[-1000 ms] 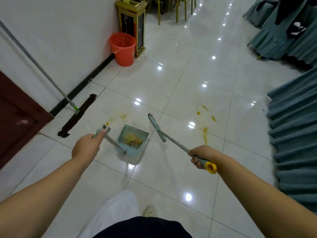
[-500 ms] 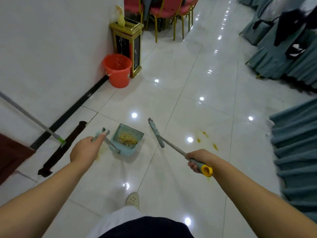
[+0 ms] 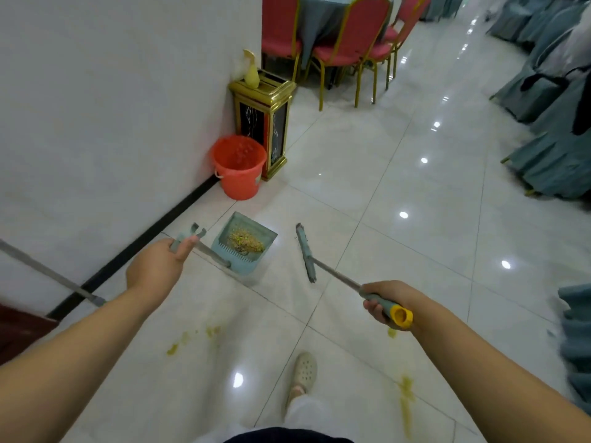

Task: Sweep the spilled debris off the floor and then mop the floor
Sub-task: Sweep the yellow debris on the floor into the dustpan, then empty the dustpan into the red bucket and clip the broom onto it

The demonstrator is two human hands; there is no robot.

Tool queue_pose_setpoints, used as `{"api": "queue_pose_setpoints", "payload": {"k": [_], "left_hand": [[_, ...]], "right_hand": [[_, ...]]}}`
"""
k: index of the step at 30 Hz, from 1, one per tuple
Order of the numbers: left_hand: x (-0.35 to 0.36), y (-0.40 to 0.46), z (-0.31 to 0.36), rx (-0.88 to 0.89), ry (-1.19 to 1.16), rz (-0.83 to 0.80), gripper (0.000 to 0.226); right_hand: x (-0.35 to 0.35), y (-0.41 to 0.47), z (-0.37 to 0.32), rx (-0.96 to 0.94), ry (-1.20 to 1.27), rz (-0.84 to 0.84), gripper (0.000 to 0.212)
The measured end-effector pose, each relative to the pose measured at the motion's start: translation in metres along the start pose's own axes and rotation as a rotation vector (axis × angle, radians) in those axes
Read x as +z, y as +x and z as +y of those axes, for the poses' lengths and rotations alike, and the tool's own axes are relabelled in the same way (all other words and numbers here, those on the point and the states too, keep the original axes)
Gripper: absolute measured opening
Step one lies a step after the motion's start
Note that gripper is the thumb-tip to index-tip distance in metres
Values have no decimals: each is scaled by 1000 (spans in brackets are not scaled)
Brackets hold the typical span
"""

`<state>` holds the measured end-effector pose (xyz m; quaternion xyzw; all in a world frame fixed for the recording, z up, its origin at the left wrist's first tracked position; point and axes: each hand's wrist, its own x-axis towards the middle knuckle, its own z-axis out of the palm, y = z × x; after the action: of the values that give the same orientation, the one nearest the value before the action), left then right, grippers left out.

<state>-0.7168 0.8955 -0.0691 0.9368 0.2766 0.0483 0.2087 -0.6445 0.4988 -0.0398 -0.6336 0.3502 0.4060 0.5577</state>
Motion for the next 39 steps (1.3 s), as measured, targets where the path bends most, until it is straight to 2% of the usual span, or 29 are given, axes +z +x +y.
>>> {"api": "queue_pose_setpoints", "payload": {"k": [11,20,26,30,33,39], "left_hand": [[-9,138,101,-129,-7,198,72],[-13,273,157,-1,97,257,66],[4,372,165,80,192,192,69],[12,430,173,133,244,128,58],[20,457,177,170,266,88,49],[32,489,180,275,367,5,47]], "right_hand": [[-32,72,-211,-1,-98,-40,14],[-16,114,-309,-3,-67,-85,12],[-2,134,-362,22,-47,-85,12],[17,150,-396,16,-42,-50,13],[28,162,-410,12,-42,-8,12],[37,178,-436,31,-18,18,12]]}}
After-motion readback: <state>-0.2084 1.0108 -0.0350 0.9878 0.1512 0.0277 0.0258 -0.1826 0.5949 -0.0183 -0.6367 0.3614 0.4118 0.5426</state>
